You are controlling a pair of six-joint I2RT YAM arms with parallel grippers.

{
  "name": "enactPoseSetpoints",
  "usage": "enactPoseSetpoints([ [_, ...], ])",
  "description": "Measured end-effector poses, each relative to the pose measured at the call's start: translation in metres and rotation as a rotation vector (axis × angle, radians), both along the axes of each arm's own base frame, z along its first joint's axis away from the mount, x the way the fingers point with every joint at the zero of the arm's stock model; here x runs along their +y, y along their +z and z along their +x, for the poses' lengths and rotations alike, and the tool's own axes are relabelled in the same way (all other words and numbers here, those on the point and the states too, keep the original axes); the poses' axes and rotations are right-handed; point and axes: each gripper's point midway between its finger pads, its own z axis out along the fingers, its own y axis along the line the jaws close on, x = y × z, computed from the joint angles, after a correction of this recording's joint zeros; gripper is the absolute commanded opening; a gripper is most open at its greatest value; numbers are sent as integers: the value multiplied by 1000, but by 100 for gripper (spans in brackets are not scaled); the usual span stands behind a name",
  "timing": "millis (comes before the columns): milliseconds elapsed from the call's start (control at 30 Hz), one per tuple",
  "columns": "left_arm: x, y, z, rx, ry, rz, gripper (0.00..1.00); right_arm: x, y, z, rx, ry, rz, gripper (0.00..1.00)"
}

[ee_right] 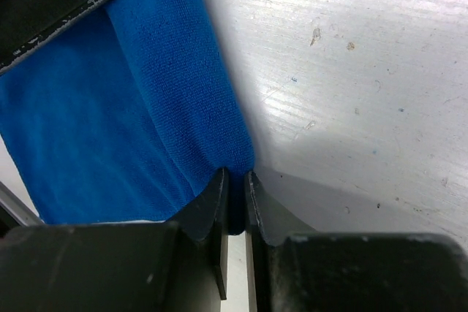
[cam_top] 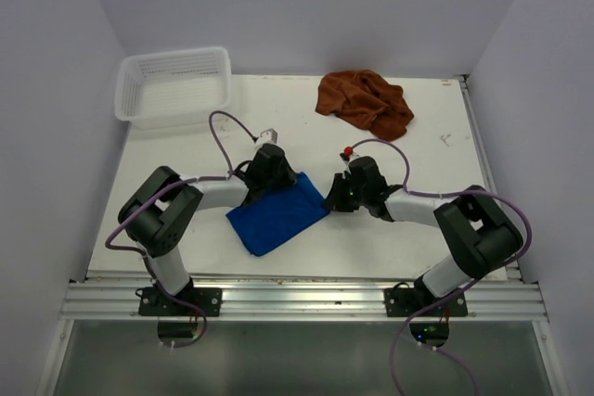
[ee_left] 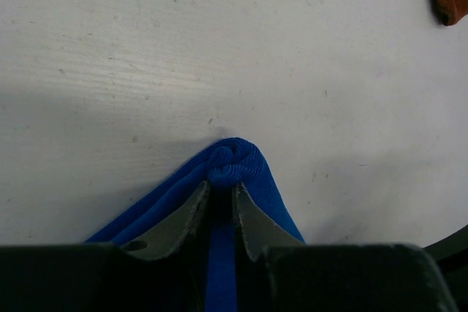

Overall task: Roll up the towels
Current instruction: Roll the towel

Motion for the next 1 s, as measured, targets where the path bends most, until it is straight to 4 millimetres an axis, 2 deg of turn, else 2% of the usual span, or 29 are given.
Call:
enactPoseSetpoints([
  [233, 13, -1, -2, 27, 21, 28, 36, 1, 0, 1, -9, 3, 3, 1],
  [367, 20, 6, -5, 42, 31, 41, 40, 1, -1, 1, -13, 9, 1, 0],
  [500, 17, 36, 6, -1, 39, 16, 41, 0, -1, 1, -20, 17, -5, 0],
  [633, 4, 73, 20, -68, 30, -47, 41, 1, 0, 1, -25, 24, -8, 0],
  [767, -9, 94, 26, -92, 8, -108, 41, 1, 0, 1, -31, 30, -14, 0],
  [867, -18, 96, 24, -81, -10, -138, 43, 2, 0, 1, -39, 35, -21, 0],
  [1000, -29, 80, 19, -42, -37, -137, 44, 3, 0, 2, -46, 36, -30, 0],
])
